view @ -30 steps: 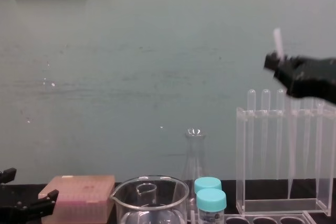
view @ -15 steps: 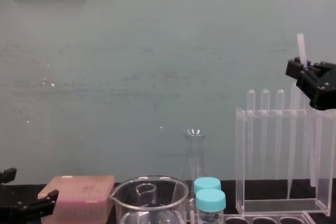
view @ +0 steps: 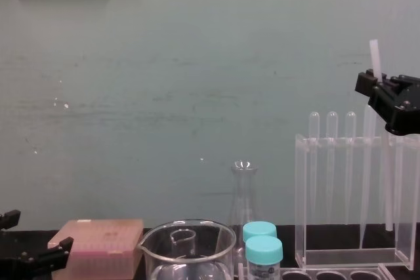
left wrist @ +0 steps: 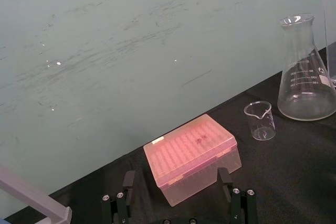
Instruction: Pick up the stirring rod with one hand, then place it down.
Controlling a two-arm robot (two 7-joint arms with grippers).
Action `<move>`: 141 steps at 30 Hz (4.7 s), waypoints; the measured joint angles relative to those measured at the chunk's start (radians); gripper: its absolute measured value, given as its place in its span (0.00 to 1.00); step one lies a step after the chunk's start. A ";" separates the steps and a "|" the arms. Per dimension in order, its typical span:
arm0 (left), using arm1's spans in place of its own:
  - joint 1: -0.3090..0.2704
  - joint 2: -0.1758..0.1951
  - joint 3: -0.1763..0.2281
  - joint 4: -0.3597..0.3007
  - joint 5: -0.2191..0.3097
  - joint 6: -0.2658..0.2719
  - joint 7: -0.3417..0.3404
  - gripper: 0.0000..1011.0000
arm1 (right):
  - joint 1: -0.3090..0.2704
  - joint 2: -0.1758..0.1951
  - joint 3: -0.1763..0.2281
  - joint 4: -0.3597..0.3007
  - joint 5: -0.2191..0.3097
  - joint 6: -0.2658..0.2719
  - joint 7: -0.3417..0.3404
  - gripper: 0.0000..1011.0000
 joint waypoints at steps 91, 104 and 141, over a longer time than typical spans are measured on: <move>0.000 0.000 0.000 0.000 0.000 0.000 0.000 0.99 | 0.002 0.000 -0.001 -0.001 0.001 -0.001 0.001 0.07; 0.000 0.000 0.000 0.000 0.000 0.000 0.000 0.99 | 0.002 0.000 -0.001 -0.001 0.001 -0.001 0.001 0.07; 0.000 0.000 0.000 0.000 0.000 0.000 0.000 0.99 | 0.064 -0.040 -0.048 0.149 -0.003 0.020 0.223 0.07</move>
